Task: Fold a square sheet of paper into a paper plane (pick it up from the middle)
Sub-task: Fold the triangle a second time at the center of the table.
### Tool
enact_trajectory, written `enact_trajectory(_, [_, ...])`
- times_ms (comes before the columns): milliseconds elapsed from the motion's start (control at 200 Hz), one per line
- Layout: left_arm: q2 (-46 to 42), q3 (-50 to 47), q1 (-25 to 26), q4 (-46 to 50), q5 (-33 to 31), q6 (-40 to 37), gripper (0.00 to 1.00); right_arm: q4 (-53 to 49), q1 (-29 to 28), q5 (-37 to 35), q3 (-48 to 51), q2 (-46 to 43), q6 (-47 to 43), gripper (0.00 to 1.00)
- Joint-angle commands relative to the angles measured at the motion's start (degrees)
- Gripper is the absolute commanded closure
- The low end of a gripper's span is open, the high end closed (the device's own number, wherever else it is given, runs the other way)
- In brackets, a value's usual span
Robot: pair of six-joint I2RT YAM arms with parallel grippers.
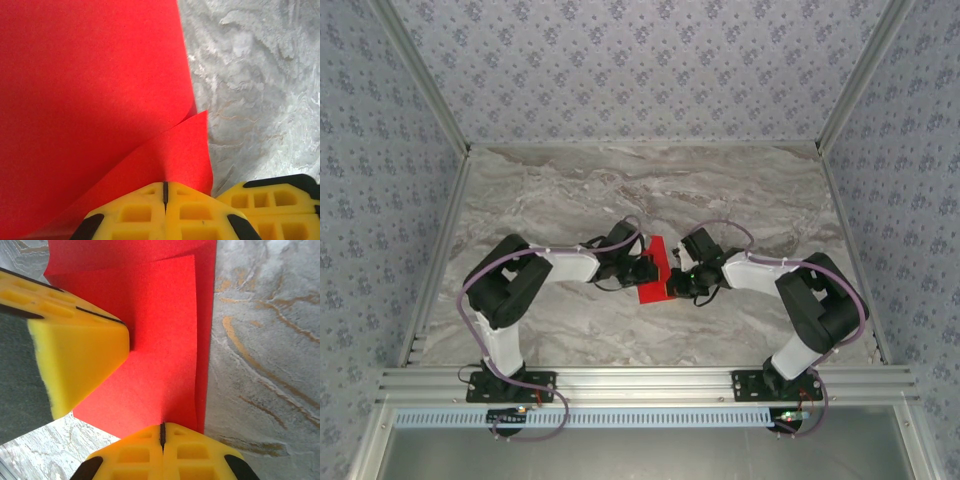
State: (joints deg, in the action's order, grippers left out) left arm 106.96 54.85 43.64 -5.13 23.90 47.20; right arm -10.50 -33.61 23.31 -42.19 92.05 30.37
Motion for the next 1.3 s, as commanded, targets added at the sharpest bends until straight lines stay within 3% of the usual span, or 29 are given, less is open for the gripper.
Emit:
enact_trajectory(0, [-1.8,2.8,0.2,1.2,-0.1,-2.9,0.99,-3.6,0.9,-1.6,1.9,1.9,-0.9,0.93])
enact_trajectory(520, [-1.7,-3.7,2.0,-7.2,0.6,0.5,0.97,-3.1,2.2,0.2,2.1,3.3,-0.8,0.94])
enact_trajectory(1014, [1.5,-2.2,2.0,0.4,-3.7,0.4,1.0,-1.6,2.0,3.7,0.0,-3.1,-0.1,0.93])
enact_trajectory(1299, [1.6,-1.3,2.0,3.7,-5.6,1.0,1.0,-1.8,0.7,3.1,-2.5,2.6,-0.8,0.97])
